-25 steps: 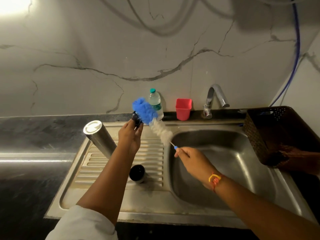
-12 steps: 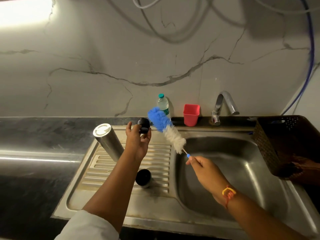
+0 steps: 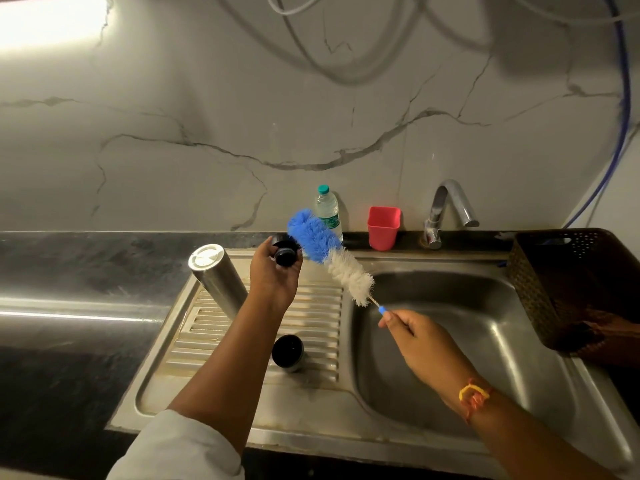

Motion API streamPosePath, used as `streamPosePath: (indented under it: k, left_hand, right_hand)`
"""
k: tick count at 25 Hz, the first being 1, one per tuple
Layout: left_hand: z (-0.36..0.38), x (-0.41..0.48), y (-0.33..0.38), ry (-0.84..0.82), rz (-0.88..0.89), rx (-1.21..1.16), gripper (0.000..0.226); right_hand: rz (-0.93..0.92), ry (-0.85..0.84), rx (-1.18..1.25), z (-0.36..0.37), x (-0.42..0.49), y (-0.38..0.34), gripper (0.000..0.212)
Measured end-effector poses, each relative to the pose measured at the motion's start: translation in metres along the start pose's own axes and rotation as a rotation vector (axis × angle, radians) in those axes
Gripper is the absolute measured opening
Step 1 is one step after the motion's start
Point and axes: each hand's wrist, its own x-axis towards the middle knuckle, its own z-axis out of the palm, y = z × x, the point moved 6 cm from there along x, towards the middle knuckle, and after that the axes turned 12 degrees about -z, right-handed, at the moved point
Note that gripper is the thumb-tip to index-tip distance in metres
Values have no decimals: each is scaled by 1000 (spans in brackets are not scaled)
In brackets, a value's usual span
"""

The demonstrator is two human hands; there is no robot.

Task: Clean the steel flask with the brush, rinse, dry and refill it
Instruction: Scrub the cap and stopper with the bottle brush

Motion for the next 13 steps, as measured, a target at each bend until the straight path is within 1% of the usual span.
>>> streamPosePath:
  k: [2, 4, 6, 8, 10, 11, 13]
  left_hand:
    - [3, -3, 1, -31, -15, 16, 46]
    - [8, -5, 1, -101, -30, 7, 37]
    - [11, -5, 1, -136, -63, -23, 38]
    - [8, 1, 5, -111, -46, 5, 29]
    - [3, 6, 9, -54, -2, 102, 17]
    - [1, 8, 12, -28, 23, 151, 18]
    - [-1, 8, 17, 11, 66, 218, 32]
  right_hand:
    - [-16, 10, -29, -5, -3, -3, 27]
    - [-53, 9, -81, -11, -5, -7, 27]
    - [-79, -3, -128, -14, -8, -11, 31]
    - [-81, -6, -159, -17, -10, -13, 34]
    - [-97, 10, -224, -22, -8, -15, 36]
    - [-124, 22, -277, -25, -6, -16, 37]
    - [-194, 48, -407, -30, 1, -22, 39]
